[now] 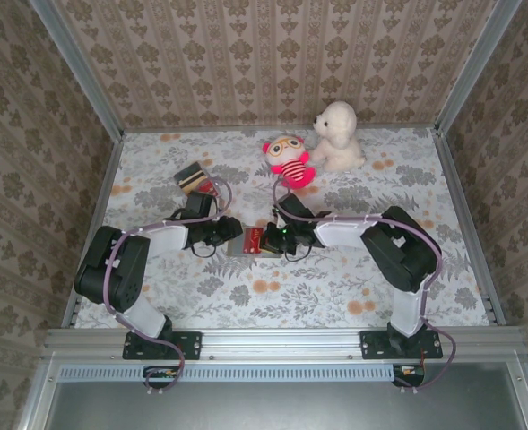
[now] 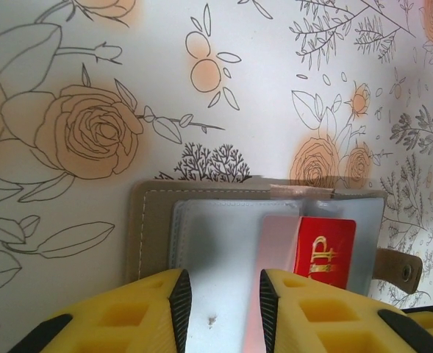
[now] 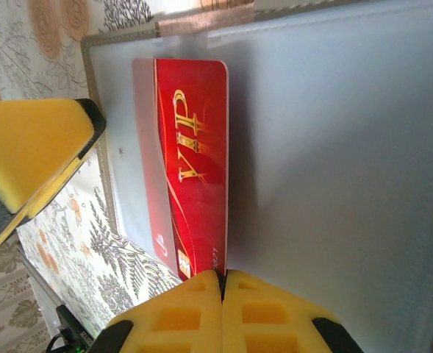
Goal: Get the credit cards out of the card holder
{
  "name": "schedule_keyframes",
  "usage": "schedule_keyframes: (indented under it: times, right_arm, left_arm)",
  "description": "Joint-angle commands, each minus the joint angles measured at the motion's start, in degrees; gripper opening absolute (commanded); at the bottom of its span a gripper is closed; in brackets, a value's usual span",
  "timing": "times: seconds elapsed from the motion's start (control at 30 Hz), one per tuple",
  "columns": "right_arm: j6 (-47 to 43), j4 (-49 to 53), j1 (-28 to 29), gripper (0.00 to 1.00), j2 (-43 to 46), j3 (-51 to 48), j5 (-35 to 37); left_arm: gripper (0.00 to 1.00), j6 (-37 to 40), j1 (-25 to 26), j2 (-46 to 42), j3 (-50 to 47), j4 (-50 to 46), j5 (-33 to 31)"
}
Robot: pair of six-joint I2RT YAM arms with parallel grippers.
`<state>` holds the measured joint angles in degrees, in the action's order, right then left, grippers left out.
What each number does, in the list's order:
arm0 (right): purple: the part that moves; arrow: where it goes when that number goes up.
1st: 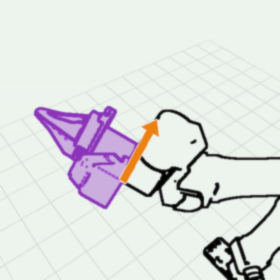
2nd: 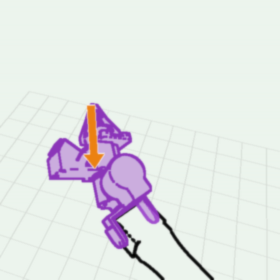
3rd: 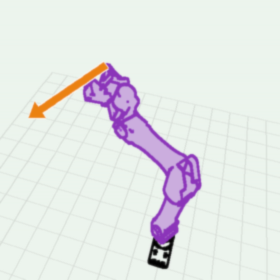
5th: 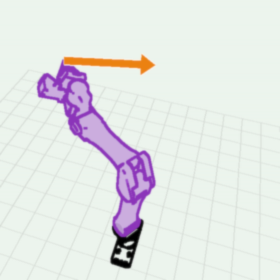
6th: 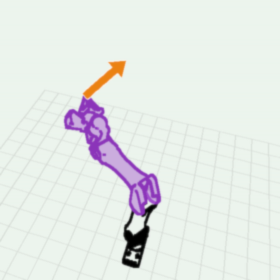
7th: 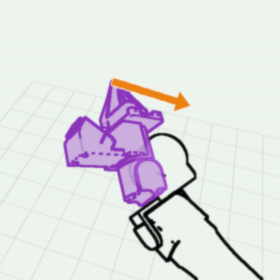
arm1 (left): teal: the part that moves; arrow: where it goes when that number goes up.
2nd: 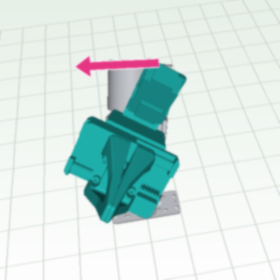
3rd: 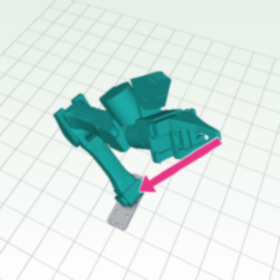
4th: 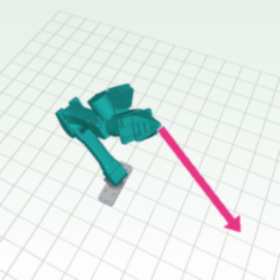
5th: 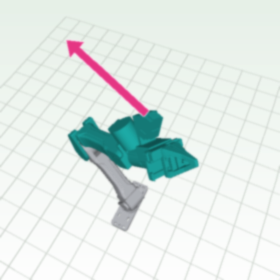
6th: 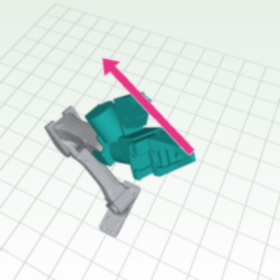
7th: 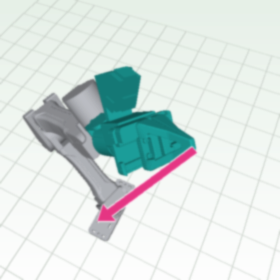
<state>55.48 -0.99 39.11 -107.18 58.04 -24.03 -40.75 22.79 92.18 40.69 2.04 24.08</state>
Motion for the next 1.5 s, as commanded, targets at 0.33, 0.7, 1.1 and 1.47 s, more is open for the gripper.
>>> schedule_keyframes:
  times: [0.33, 0.7, 1.1, 1.47]
  right_arm:
    - [-10.63, -11.04, -4.41, 0.00, 14.63, -10.04, -5.67]
    - [-3.79, -28.06, -8.00, 0.00, 17.35, -13.04, -13.63]
    - [2.41, -37.41, -8.26, 0.00, 16.38, -12.96, -17.86]
    - [9.60, -47.75, -8.44, 0.00, 14.09, -13.84, -19.90]
  left_arm:
    - [0.61, -1.84, -0.55, -1.17, 4.01, 1.01, 7.90]
    - [0.86, -6.89, -1.27, -10.39, 4.50, 5.31, 14.94]
    - [0.92, -10.84, -1.69, -14.71, 2.97, 10.37, 18.64]
    - [0.53, -18.18, -2.04, -14.84, 1.49, 21.47, 23.16]
